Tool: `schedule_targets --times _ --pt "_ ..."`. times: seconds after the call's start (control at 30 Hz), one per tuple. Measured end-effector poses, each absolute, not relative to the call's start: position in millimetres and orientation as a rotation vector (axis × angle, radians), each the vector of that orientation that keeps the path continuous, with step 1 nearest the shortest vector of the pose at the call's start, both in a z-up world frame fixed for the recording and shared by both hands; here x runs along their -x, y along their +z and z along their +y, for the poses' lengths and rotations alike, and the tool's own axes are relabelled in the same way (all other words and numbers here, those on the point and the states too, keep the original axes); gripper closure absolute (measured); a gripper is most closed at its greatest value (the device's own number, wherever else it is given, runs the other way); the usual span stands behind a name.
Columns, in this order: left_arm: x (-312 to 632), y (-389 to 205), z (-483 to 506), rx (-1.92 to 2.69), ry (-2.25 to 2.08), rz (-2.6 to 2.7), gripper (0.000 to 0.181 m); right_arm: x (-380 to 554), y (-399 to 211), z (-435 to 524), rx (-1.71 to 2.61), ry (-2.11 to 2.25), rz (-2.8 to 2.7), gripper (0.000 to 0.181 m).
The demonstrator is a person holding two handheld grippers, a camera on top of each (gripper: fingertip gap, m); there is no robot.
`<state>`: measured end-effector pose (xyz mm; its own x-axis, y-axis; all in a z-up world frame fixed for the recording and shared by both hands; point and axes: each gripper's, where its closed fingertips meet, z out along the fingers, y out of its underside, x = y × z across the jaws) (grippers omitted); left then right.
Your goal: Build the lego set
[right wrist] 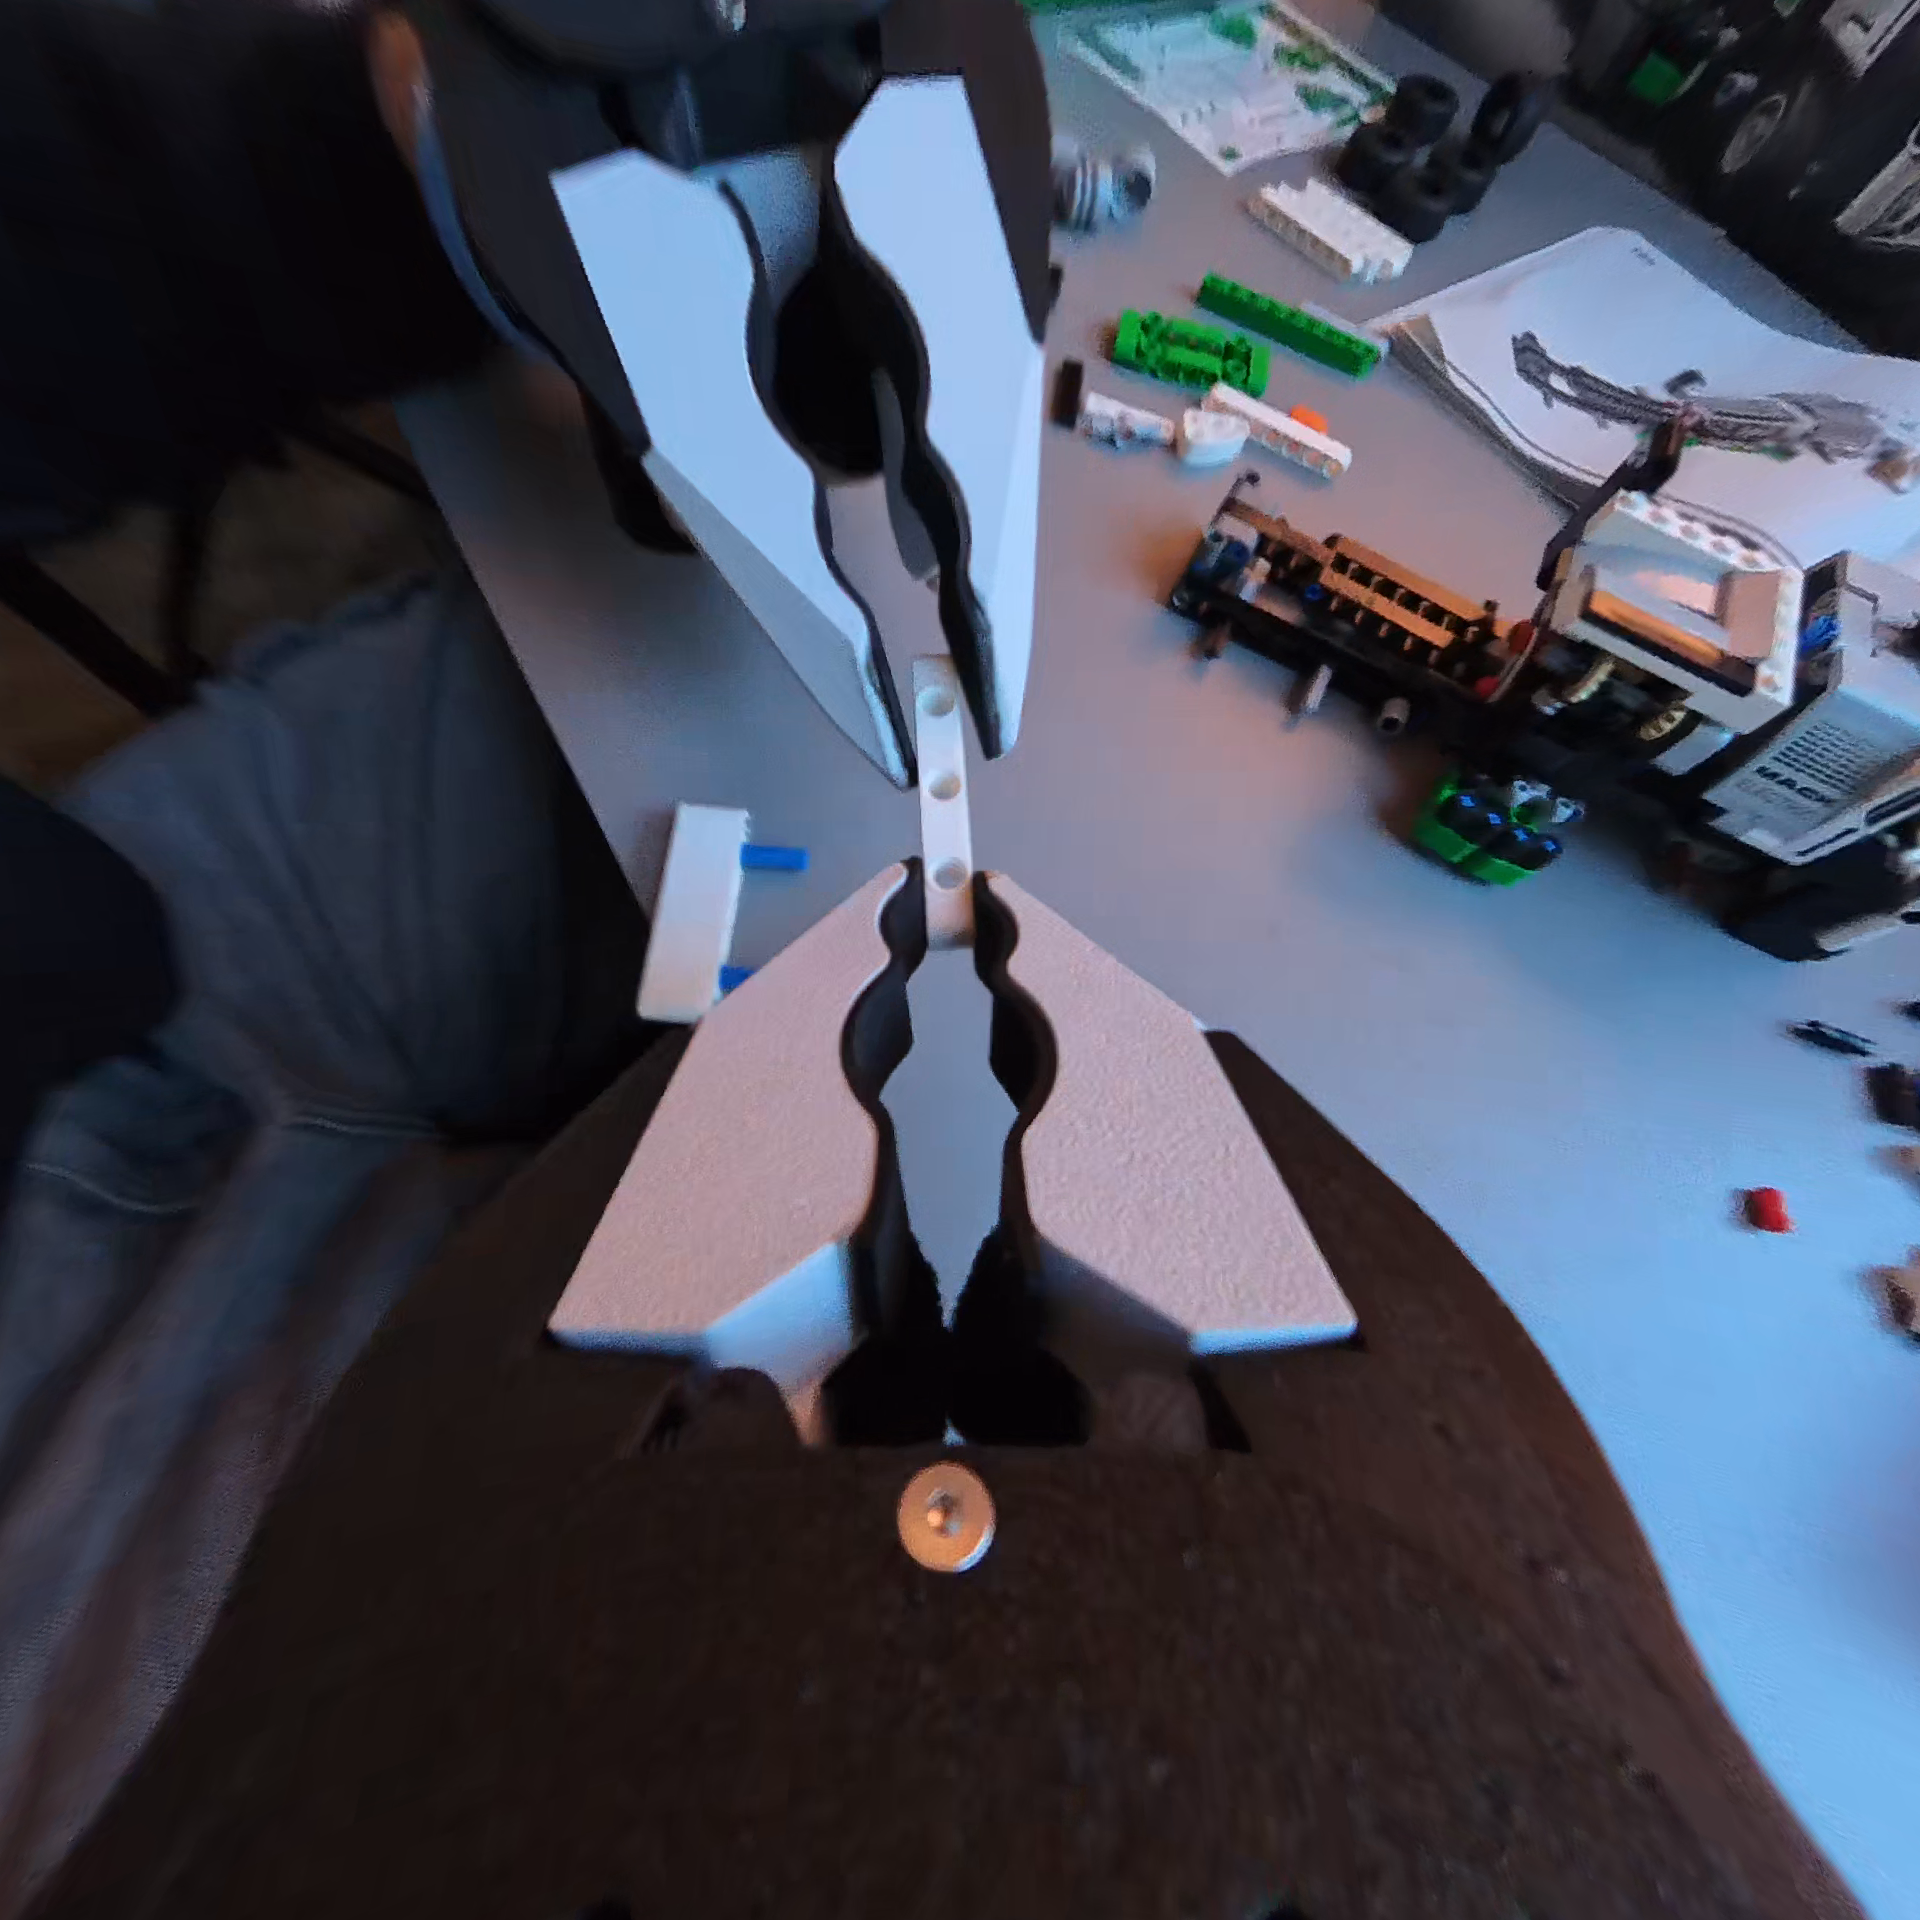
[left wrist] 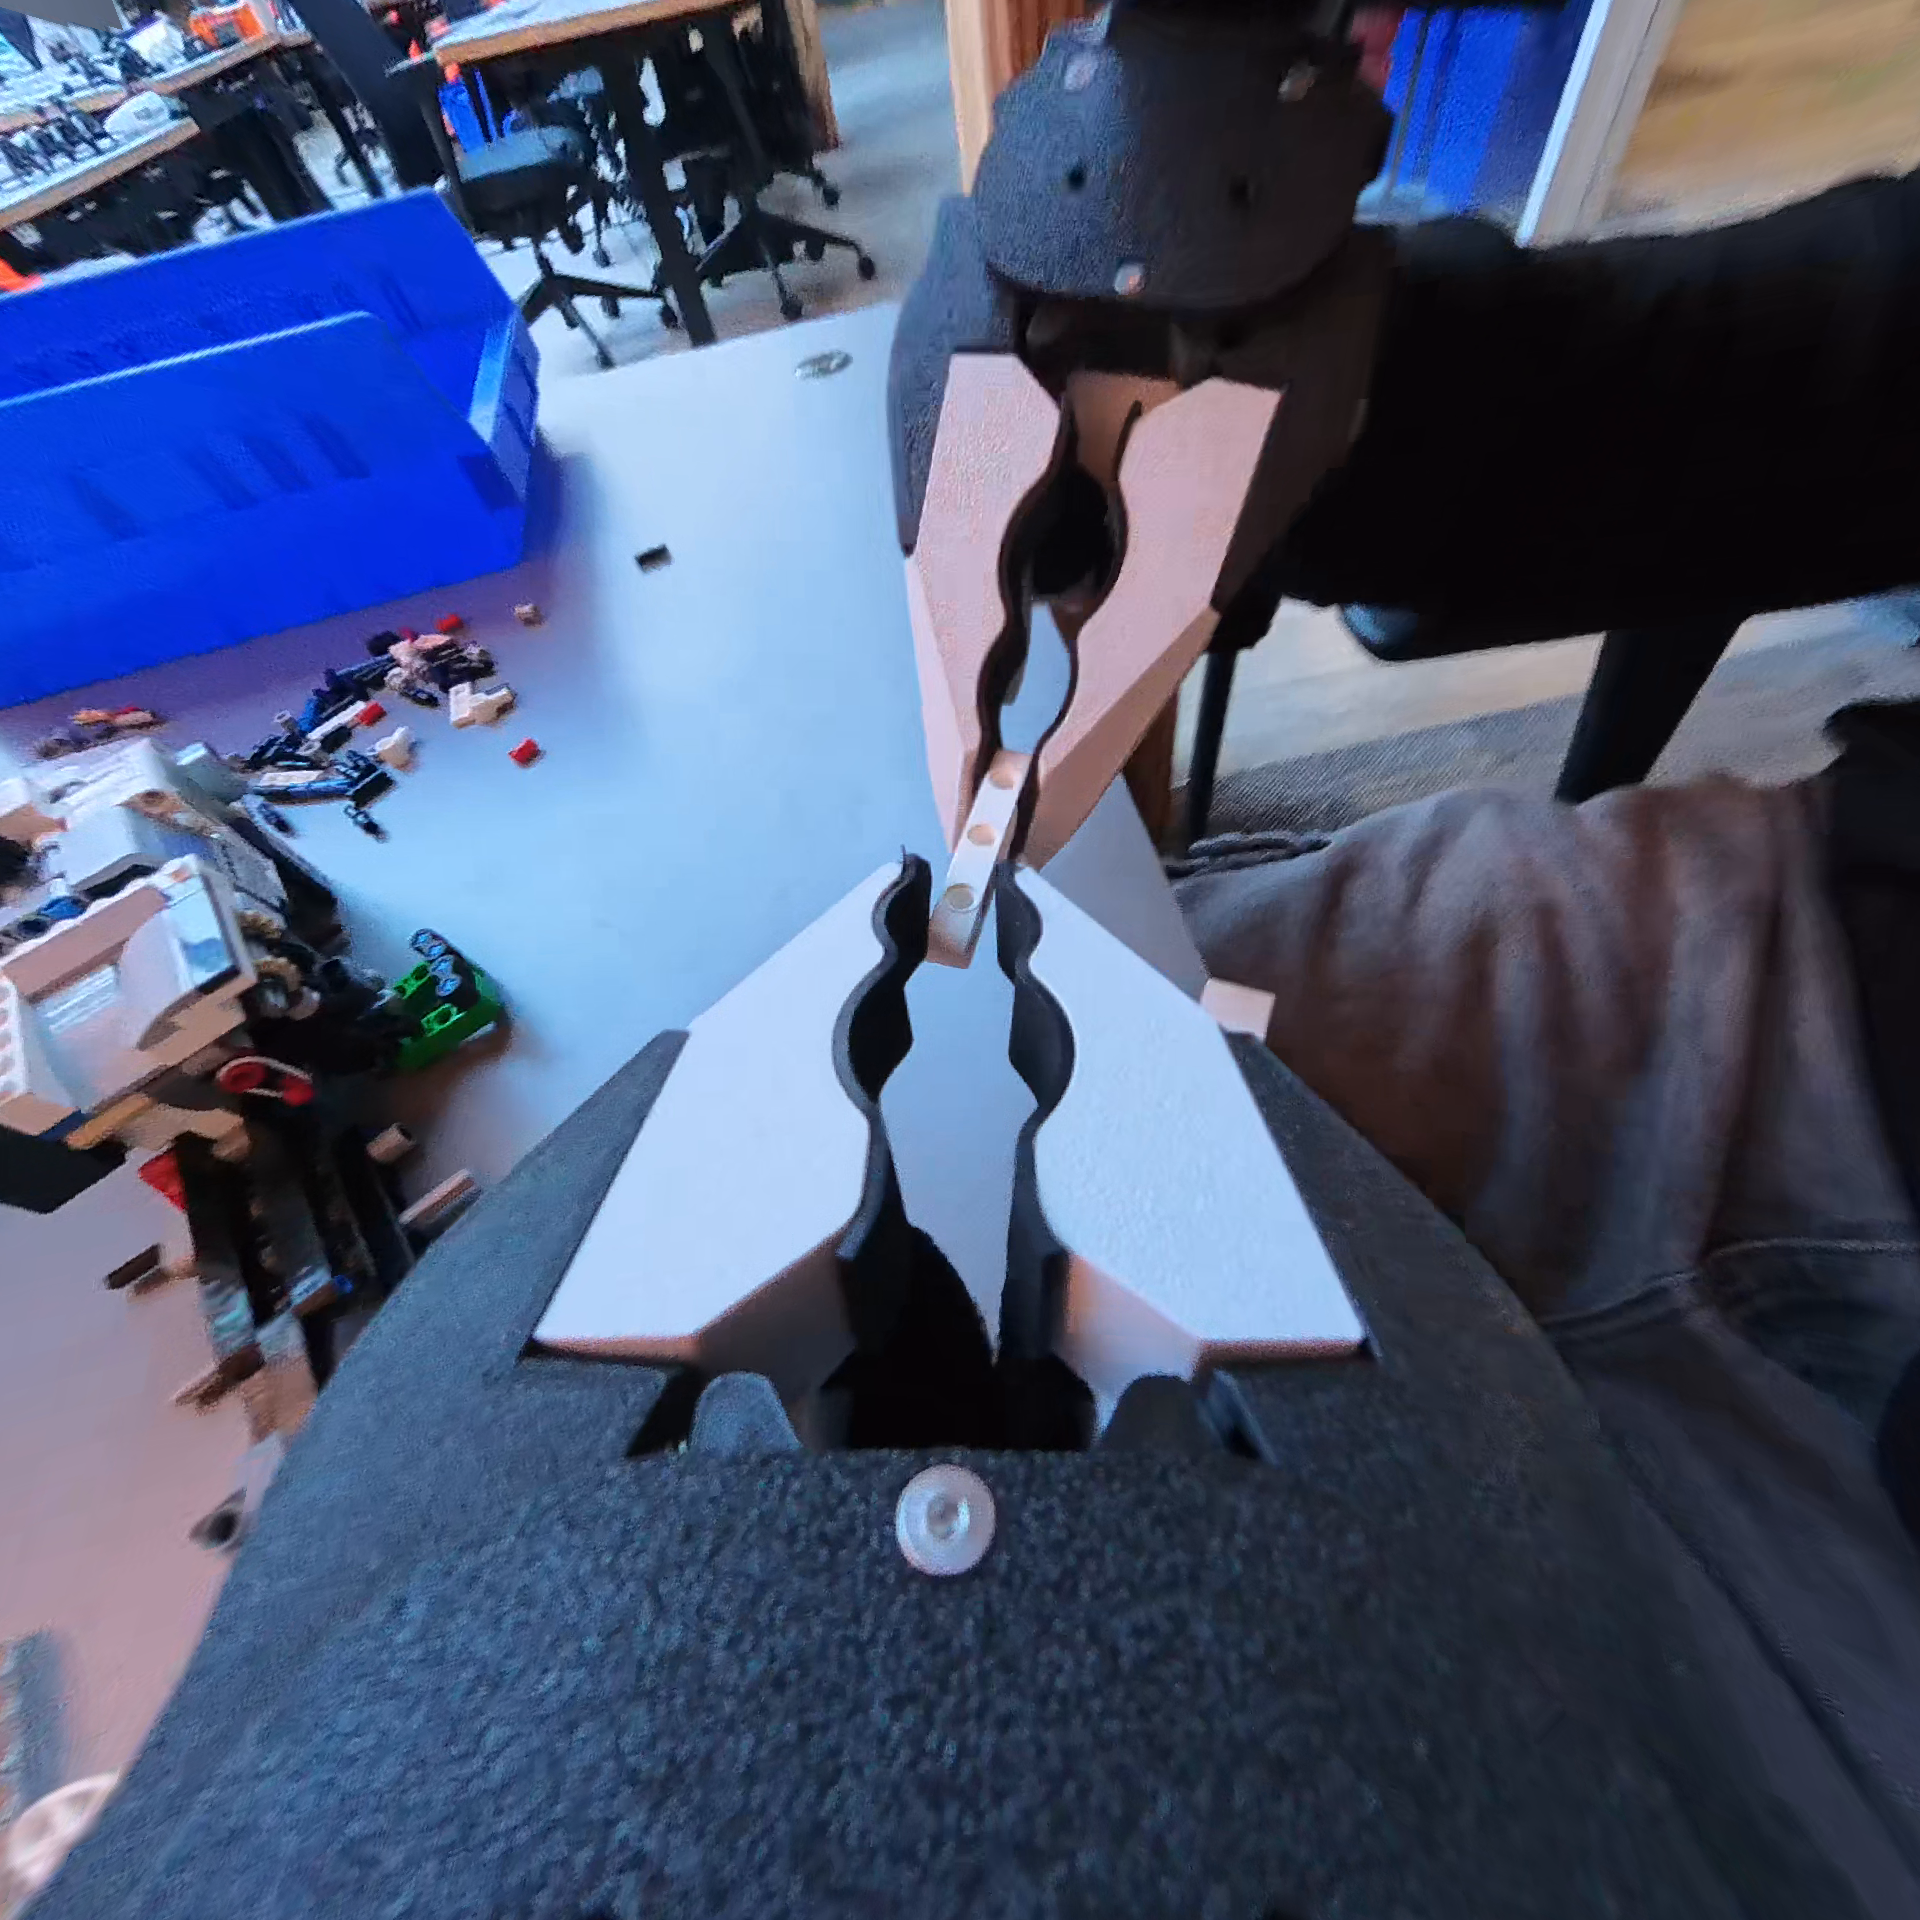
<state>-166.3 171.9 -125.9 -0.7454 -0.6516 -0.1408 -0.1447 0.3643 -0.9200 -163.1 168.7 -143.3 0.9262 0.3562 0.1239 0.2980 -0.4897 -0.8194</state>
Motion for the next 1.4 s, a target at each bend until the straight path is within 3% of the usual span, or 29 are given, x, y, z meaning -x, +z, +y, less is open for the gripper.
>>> schedule_targets --times 0.2,0.57,0.87,1.4 --pt "171.8 -134.2 169.2 0.675 -1.357 2.212 0.175 167.4 -129.4 161.2 2.105 0.151 -0.469 0.161" --pt "175.4 -151.7 161.8 0.550 -1.213 2.268 0.174 178.0 -159.5 167.7 2.287 -0.083 -0.732 0.171" --pt "180.2 -141.1 159.7 0.590 -1.332 2.265 0.175 180.4 -147.2 164.0 2.234 0.099 -0.651 0.174" --pt "182.1 -159.7 160.6 0.580 -1.206 2.351 0.175 181.6 -160.5 162.1 2.285 -0.015 -0.720 0.174"
